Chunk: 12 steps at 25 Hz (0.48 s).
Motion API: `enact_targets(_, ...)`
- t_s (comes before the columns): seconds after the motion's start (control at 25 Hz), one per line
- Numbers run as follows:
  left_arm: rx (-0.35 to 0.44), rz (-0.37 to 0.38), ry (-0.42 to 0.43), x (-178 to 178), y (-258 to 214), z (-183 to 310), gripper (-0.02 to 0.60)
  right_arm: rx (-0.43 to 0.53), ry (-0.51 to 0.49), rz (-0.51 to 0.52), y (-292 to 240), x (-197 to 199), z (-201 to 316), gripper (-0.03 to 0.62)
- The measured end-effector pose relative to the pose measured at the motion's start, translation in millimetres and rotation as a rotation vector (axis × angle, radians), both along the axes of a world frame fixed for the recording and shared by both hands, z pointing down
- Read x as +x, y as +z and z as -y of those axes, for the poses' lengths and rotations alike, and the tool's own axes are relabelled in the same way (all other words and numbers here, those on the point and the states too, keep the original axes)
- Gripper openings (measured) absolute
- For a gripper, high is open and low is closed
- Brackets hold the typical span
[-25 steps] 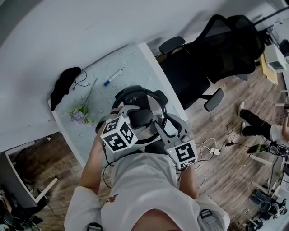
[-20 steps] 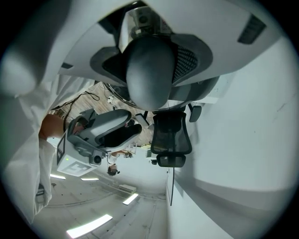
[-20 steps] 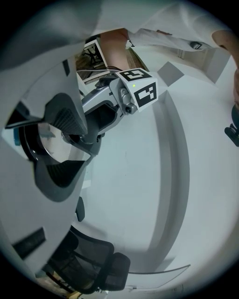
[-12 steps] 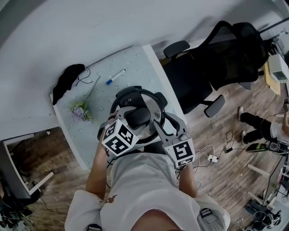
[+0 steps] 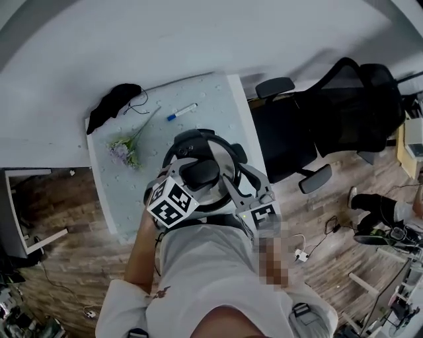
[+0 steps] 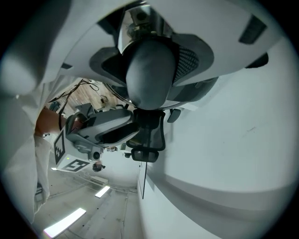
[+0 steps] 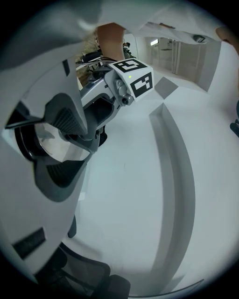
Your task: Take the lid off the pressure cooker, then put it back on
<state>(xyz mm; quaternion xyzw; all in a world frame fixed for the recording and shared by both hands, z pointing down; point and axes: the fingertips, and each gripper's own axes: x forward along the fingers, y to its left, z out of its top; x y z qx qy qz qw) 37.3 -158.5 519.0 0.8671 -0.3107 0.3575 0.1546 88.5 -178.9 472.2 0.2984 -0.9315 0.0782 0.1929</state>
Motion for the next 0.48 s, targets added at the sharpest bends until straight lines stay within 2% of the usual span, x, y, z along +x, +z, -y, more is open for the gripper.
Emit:
enact_targets(0.28, 0.097, -0.084, -0.199, -6, -6, 3, 0.312, -0.003, -0.112, 0.037, 1, -5, 12, 0.173)
enact_targets(0.48, 0.220, -0.156, -0.326, -13, -30, 3, 0.322, 0.015, -0.142, 0.082, -5, -5, 20, 0.173)
